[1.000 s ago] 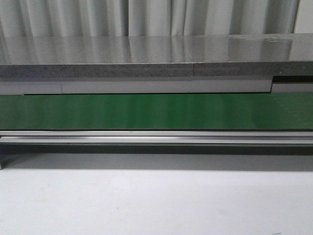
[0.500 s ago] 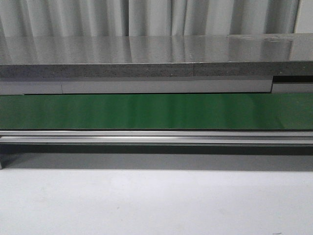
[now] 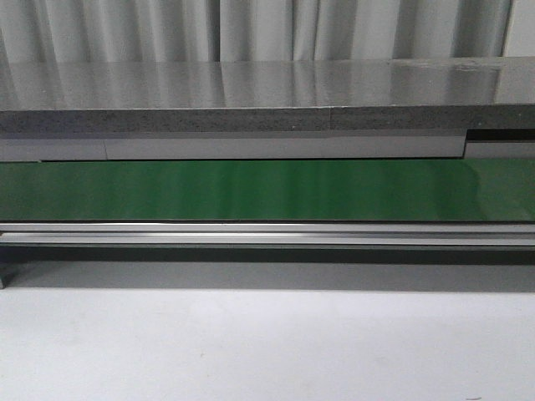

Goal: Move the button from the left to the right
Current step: 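Lower the open left gripper around the yellow-capped button, then close the left gripper on the button and lift it toward the belt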

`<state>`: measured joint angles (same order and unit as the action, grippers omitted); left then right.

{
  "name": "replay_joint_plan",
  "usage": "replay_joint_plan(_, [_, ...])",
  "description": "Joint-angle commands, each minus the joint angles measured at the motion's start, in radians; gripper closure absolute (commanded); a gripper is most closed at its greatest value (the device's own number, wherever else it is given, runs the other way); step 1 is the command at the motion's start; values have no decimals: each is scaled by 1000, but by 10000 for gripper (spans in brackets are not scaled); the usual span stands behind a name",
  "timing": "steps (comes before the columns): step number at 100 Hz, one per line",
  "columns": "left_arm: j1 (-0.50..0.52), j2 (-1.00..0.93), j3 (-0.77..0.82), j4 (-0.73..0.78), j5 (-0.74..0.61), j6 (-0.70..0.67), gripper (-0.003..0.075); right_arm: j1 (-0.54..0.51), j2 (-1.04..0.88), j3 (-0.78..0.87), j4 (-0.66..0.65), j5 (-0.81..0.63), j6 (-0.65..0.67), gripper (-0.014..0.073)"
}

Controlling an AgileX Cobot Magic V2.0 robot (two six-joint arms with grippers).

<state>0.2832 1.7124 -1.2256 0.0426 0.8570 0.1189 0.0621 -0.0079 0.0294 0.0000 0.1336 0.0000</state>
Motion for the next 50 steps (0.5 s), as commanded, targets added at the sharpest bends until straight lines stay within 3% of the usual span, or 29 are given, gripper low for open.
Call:
replay_joint_plan(1, [4,5,-54,-11,-29,6,80,0,-18,0,-12,-88,0,715])
replay_joint_plan(50, [25,120,-63,-8,-59,6,80,0,-18,0,-12,-88,0,715])
